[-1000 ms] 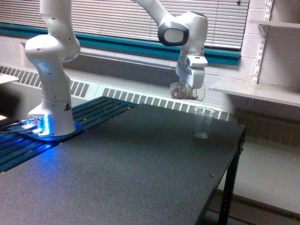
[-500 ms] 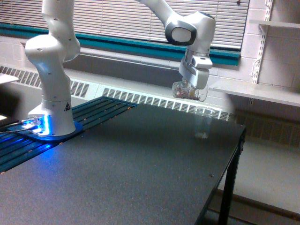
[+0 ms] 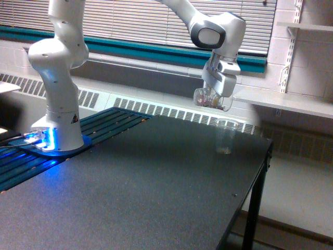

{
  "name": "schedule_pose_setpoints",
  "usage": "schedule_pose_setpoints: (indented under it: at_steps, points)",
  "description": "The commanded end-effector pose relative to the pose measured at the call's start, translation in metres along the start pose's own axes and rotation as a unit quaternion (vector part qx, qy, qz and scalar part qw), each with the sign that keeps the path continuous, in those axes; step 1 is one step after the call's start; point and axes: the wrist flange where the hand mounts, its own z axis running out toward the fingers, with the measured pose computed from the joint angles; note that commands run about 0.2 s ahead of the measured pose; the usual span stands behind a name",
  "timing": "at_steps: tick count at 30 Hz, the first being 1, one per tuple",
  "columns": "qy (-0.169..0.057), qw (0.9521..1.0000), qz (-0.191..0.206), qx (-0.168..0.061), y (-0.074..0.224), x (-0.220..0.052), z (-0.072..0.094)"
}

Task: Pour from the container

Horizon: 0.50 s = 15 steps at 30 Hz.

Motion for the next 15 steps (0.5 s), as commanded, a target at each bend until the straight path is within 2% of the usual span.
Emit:
schedule_pose_setpoints:
  at_steps: [1,15]
  points:
    - [-0.011,0.9999,0.003,-0.007,-0.0078,-0.0003,-0.0020]
    - [-0.026,0.9996,0.004,-0.011,-0.0113,0.0025,-0.0005]
